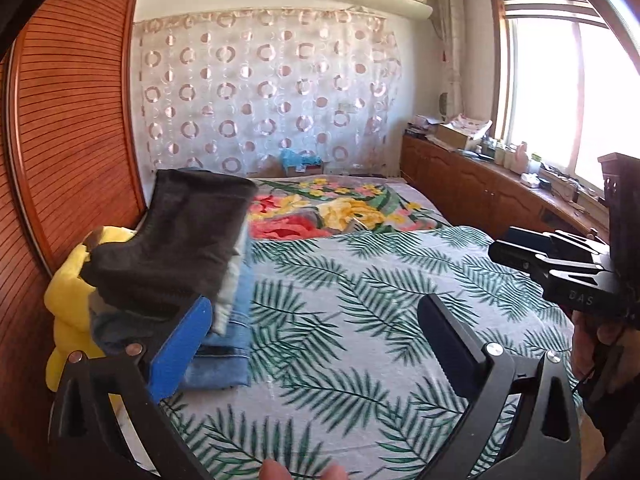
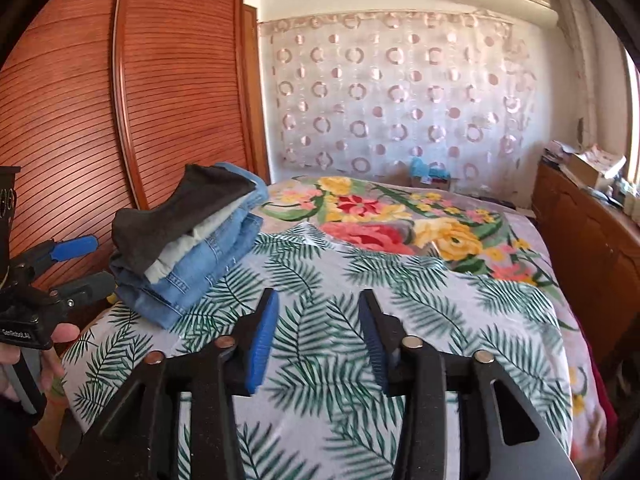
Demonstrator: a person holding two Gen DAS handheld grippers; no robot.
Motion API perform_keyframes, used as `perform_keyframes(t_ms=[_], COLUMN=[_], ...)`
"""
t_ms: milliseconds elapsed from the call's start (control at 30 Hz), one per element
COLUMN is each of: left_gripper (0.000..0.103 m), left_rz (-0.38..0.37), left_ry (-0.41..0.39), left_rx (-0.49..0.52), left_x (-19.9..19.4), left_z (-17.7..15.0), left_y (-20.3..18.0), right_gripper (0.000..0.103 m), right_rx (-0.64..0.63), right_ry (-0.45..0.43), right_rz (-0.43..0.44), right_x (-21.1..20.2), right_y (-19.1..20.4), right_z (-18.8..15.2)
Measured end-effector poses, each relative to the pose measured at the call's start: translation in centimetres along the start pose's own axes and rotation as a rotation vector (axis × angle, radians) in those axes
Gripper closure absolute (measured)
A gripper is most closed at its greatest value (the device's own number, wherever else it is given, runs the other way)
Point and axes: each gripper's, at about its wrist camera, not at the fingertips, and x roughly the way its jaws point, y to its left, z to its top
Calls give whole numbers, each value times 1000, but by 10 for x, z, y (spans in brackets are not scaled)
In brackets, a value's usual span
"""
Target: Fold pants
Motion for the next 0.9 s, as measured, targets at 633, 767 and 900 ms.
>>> perform_keyframes(t_ms=[633, 767, 900], left_gripper=[0, 0, 0], left_rz=[-33, -26, -23], left_ry=[-56, -86, -102], left_rx=[7, 19, 21], left_x=[-43, -57, -64], left_z=[10, 19, 22], left_y=[-41, -45, -50], right_gripper=[25, 25, 25], right_rx=[99, 108, 110], right_ry=[-98, -134, -157], right_rz=[-191, -202, -218], right_x=[-72, -83, -91], right_y=[50, 61, 72], right_z=[-16, -16, -21])
